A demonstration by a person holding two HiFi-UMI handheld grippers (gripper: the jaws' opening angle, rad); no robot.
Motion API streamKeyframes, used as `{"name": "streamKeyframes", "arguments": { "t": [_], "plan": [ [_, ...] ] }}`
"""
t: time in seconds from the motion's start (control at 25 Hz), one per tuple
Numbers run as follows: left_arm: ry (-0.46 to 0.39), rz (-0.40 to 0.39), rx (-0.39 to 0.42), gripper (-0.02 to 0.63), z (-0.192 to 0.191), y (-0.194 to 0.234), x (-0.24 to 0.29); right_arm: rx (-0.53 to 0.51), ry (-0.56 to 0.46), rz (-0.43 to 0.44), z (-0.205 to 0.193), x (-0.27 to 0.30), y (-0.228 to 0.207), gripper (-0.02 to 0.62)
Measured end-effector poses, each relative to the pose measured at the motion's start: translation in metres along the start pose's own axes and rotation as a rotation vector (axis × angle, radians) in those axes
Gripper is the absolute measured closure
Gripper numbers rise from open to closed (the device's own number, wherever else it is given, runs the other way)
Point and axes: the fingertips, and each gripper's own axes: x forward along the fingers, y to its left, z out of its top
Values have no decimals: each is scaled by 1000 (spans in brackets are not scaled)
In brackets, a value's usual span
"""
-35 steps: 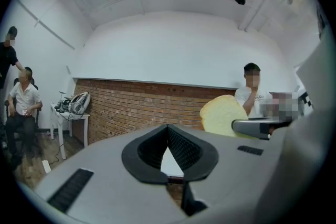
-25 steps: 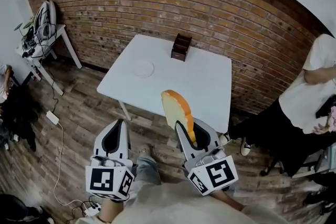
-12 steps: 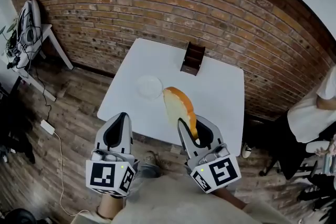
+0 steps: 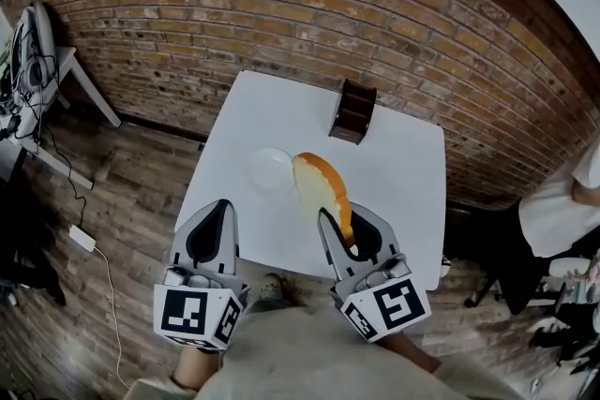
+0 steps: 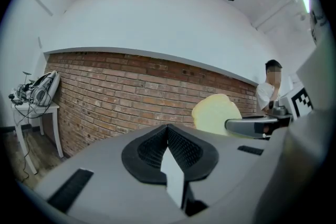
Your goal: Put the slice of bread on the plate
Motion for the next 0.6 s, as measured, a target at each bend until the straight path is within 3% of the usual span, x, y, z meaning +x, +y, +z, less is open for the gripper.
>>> {"name": "streamKeyframes", "arguments": {
  "t": [0.6],
  "plan": [
    [45, -35, -15, 595, -16, 12, 42, 9, 42, -1, -17, 35, -17, 502]
  ]
}}
